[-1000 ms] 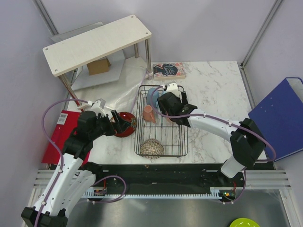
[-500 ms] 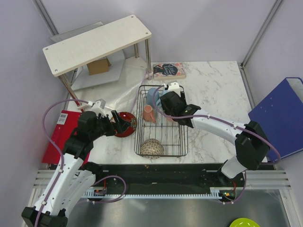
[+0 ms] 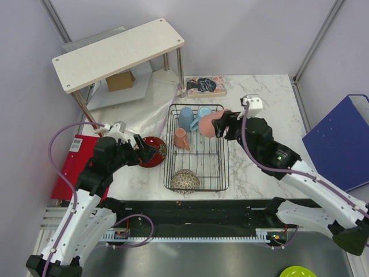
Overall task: Unload the mixed dishes from the dish rack
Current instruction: Pick up the cup from the dish rack.
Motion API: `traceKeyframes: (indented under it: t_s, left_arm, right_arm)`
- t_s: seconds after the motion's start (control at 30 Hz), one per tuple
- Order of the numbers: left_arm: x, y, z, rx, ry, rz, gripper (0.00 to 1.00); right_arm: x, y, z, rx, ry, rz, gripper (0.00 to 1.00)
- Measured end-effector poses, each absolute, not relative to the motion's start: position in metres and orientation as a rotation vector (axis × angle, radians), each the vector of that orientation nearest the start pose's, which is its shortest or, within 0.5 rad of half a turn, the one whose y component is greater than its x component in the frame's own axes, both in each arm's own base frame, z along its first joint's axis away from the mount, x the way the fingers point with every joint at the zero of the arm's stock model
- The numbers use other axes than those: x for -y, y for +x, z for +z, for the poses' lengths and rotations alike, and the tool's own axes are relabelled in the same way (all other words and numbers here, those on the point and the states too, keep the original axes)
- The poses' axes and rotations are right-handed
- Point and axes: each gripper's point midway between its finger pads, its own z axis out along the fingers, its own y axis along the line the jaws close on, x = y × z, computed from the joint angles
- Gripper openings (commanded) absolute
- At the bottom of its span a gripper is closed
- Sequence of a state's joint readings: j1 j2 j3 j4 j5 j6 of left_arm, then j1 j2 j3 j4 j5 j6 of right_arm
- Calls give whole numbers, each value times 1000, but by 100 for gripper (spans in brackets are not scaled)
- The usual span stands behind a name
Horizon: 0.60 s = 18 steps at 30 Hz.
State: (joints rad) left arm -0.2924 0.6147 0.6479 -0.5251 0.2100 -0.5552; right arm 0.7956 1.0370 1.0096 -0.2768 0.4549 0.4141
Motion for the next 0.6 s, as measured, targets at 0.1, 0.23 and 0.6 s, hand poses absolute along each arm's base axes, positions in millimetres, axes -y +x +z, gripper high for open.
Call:
traceKeyframes:
  t_s: [0.1,0.23,0.6]
  left_arm:
    - [127,217,191,-2120,-162,-744,100]
    - [141,223,200,-2067,-188,-858,99]
    - [199,223,281,-1681,-72,-1452,95]
  right_arm:
    - [-204,274,312,-1778,-3,555,0]
    - [-217,261,308,-1735,8,723,0]
    - [-263,230,269,-1673,52,1224,0]
